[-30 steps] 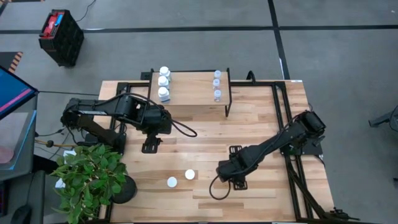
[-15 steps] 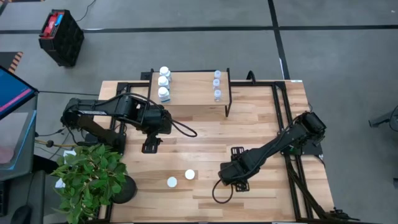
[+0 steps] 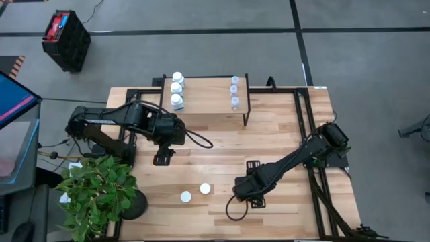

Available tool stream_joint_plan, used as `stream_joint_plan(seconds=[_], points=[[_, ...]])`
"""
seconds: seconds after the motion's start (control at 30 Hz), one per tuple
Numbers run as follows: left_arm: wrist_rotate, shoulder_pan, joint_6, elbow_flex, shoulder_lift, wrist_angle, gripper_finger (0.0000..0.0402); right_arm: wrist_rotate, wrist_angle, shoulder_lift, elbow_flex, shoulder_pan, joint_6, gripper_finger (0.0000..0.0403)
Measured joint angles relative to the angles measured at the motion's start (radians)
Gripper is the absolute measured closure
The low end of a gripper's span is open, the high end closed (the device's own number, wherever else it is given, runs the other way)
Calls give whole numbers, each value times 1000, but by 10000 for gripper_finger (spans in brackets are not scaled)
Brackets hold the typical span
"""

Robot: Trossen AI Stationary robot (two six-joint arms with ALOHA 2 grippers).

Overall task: Pick and place medicine bottles onto shelf by color
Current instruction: Put the right orange pill bottle on the shelf

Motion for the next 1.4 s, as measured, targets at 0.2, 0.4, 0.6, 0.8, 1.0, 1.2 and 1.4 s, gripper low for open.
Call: stream_joint_plan(seconds=[0.2, 0.4, 0.6, 0.8, 1.0, 1.2, 1.4], points=[[0, 0, 0, 0, 0, 0, 178, 0, 8, 0, 0, 0, 0, 127], [0, 0, 0, 0, 0, 0, 178, 1, 34, 0, 0, -1, -1, 127], [0, 0, 3, 0, 0, 0, 178, 2, 34, 0, 0, -1, 0, 127], [0, 0, 3, 0, 0, 0, 178, 2, 36, 0, 0, 0, 7, 127], [0, 0, 4, 0, 0, 0, 178, 2, 56, 0, -14, 0, 8, 127], [0, 0, 3, 0, 0, 0, 178, 1, 64, 0, -52, 0, 34, 127], [0, 0, 3, 0, 0, 0, 178, 2, 71, 0, -53, 0, 30, 127]])
